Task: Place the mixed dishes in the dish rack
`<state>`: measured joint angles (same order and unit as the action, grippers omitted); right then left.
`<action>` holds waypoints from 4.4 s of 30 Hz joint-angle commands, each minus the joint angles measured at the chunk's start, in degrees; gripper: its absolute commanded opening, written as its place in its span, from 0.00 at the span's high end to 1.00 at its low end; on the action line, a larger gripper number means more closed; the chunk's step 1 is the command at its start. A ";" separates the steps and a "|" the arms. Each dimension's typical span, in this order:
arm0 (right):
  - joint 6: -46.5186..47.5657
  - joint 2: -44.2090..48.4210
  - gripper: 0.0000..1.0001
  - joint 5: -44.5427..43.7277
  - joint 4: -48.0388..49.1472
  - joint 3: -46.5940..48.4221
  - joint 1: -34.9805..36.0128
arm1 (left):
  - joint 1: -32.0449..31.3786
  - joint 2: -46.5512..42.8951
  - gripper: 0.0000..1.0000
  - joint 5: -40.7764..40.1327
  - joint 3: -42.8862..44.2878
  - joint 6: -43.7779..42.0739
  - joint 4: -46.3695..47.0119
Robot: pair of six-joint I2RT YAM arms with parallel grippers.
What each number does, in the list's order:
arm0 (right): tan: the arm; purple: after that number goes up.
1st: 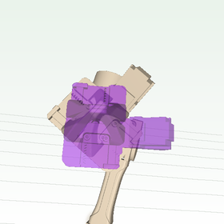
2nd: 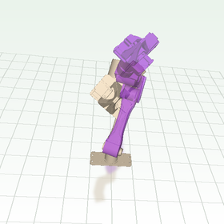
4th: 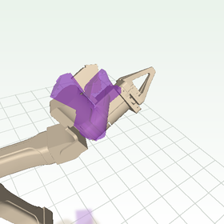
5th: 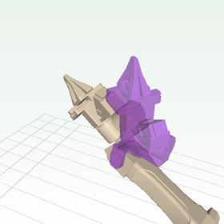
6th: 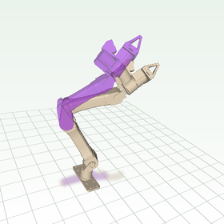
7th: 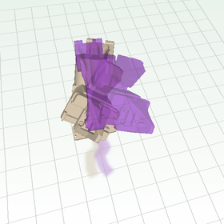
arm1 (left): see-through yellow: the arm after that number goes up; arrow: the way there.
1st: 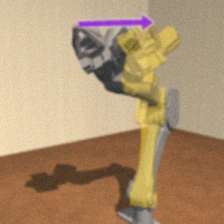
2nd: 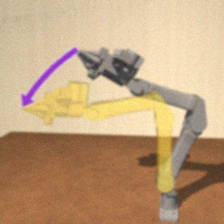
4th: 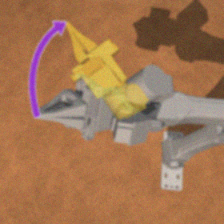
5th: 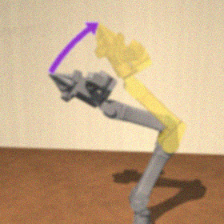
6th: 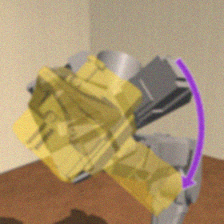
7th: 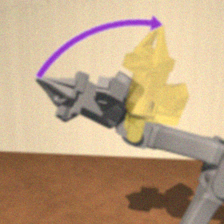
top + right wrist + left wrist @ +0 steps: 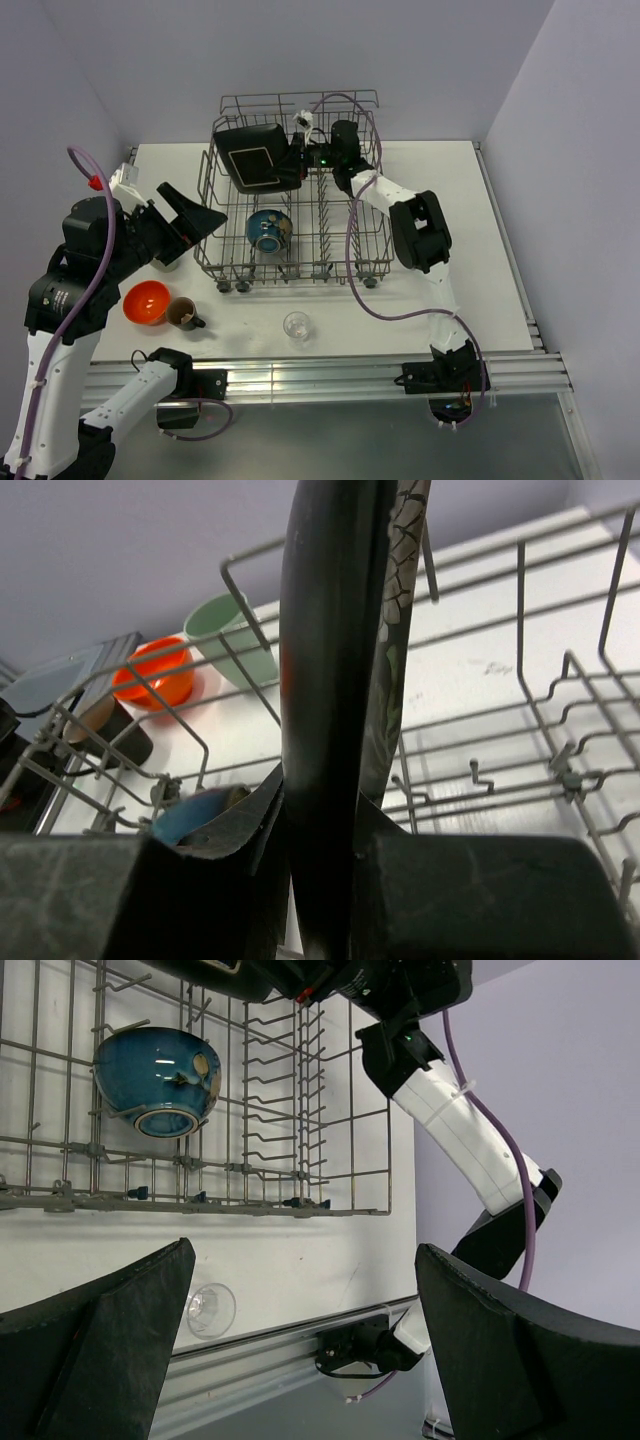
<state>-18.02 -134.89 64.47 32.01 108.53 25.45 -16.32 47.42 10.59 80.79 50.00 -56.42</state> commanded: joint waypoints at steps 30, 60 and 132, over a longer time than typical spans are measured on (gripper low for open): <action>4.93 1.65 0.58 -8.12 -0.63 -5.43 -1.20 | 0.06 1.01 0.01 -0.04 -0.11 -2.54 2.37; 13.89 24.14 0.00 -37.46 -23.13 -17.72 0.30 | 0.06 3.38 0.01 -4.61 4.11 -5.09 -6.50; -12.21 89.54 0.08 -70.01 -87.20 -30.22 18.23 | -35.45 26.67 0.53 -5.40 -39.57 7.22 23.20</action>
<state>-29.43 -45.89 -5.10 -55.40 78.74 43.66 -50.13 73.03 3.36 42.96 57.49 -31.40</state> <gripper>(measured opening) 0.917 0.479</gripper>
